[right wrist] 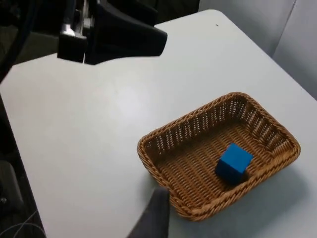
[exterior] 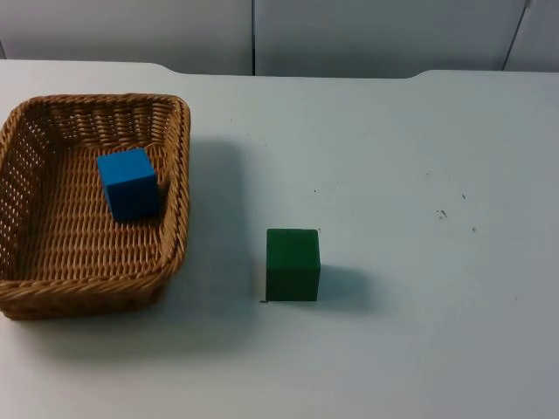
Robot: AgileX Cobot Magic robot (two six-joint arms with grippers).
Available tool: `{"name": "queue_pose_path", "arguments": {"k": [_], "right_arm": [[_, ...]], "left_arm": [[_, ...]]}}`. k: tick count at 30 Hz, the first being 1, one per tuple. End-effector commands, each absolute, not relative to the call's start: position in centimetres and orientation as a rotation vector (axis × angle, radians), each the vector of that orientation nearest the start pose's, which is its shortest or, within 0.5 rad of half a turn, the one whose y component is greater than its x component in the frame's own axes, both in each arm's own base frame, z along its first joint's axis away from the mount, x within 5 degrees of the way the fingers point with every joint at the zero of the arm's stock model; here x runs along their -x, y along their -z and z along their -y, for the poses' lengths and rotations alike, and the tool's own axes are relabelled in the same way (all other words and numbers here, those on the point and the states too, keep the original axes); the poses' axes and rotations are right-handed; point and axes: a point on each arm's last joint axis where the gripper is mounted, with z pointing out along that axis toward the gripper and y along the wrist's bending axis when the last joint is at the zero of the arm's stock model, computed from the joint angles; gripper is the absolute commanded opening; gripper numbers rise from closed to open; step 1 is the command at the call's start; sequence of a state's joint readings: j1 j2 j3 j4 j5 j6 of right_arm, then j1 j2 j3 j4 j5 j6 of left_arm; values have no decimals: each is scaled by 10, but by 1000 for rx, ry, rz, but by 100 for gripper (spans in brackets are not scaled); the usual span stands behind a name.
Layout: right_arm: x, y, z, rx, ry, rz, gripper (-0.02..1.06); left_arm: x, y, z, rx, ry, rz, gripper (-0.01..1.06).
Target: Pick up the basket with the left hand and place the blue cube into the basket with the right hand.
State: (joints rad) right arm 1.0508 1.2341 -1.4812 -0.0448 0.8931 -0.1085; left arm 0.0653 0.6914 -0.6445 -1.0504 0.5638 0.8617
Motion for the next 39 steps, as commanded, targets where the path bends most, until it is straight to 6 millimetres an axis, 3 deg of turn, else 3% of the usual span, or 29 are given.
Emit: {"name": "queue_pose_path", "arguments": {"k": [1, 3, 7, 15, 18, 21, 24, 27, 30, 39], "right_arm": [[-122, -459, -214, 1210, -488, -1765, 82], [-118, -456, -214, 1223, -486, -1743, 82], [-108, -429, -206, 1241, -490, -1704, 82], [-95, -384, -182, 1206, -535, -1720, 82], [-90, -374, -172, 1205, -540, -1739, 82], [-81, -359, -154, 1196, -548, -1759, 82], [-76, -353, -144, 1192, -553, -1756, 82], [-71, -350, -135, 1182, -564, -1746, 85], [-62, -342, -117, 1177, -577, -1758, 103], [-50, -321, -92, 1206, -553, -1823, 105]], "left_arm": [[-126, -347, 36, -197, 493, -1831, 65], [-119, -347, 37, -214, 486, -1833, 65], [-91, -351, 42, -301, 492, -1811, 65], [-60, -353, 50, -409, 518, -1768, 65], [-49, -352, 53, -454, 526, -1765, 71], [-32, -350, 55, -462, 542, -1767, 96], [-25, -347, 55, -463, 534, -1784, 105], [-18, -342, 54, -461, 512, -1822, 105], [-8, -334, 50, -428, 454, -1888, 105], [30, -322, 42, -312, 343, -1840, 105]]}}
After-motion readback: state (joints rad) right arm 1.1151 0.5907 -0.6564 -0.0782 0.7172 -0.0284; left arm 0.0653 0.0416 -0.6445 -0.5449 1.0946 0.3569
